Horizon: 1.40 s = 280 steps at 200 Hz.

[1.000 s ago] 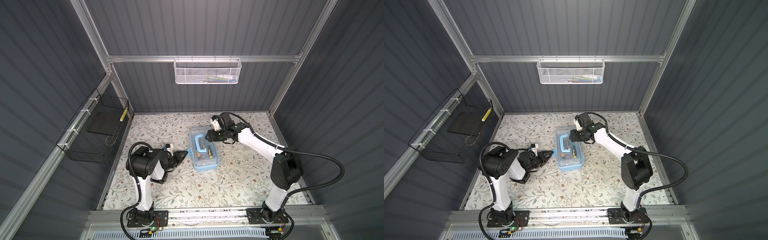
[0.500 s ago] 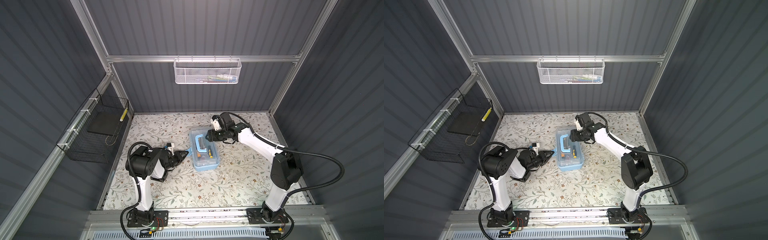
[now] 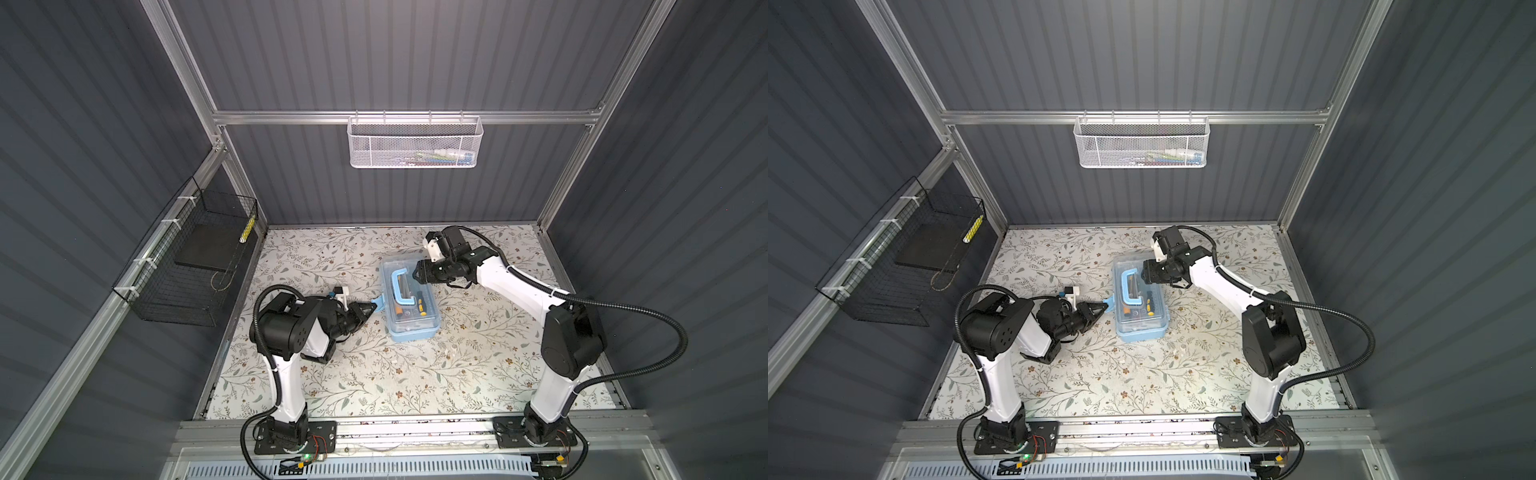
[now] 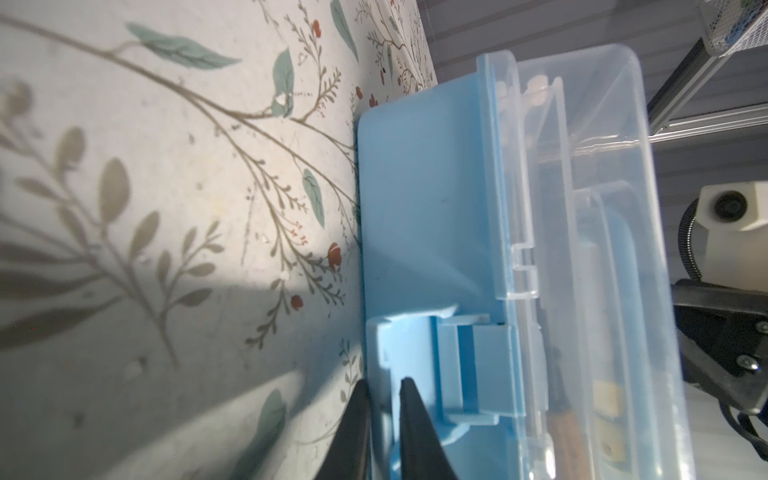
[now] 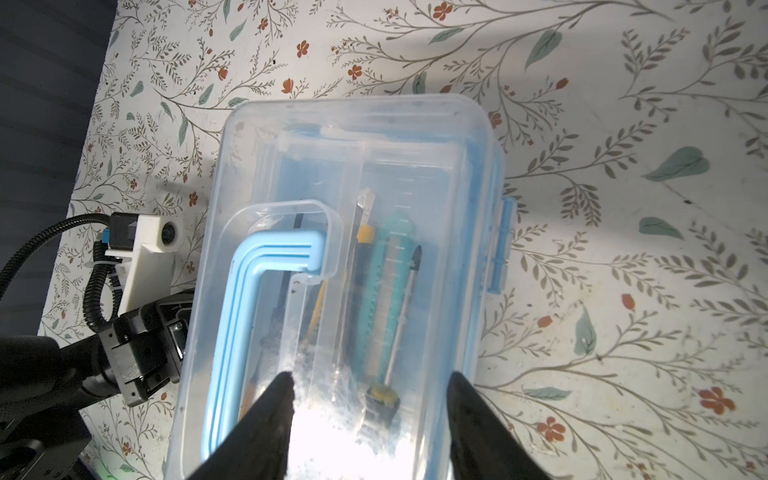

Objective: Pack the tool kit
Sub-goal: 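Draw the left gripper back from the latch while the right gripper holds the box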

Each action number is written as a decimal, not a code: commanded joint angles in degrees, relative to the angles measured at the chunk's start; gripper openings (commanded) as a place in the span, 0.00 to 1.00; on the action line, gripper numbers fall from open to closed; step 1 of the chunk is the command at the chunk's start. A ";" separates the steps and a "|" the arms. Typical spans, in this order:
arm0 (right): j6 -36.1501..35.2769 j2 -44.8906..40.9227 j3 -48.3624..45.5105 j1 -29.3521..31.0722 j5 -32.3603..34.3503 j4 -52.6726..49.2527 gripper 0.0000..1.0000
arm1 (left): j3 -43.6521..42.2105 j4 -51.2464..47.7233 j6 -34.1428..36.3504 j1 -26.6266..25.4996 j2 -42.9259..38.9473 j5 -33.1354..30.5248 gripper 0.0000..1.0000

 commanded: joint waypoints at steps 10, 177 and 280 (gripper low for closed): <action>0.56 -0.79 -1.12 -0.02 -0.05 0.38 0.60 | -0.10 -5.11 2.27 -0.09 -4.48 -0.22 0.17; 0.82 -1.75 -1.74 0.00 -0.02 1.23 0.59 | 6.93 -37.37 13.73 -0.21 -24.00 -3.41 0.19; 0.82 -0.86 -1.39 0.17 -0.51 1.43 0.59 | 8.38 -39.15 13.42 -1.44 -24.13 -3.09 0.20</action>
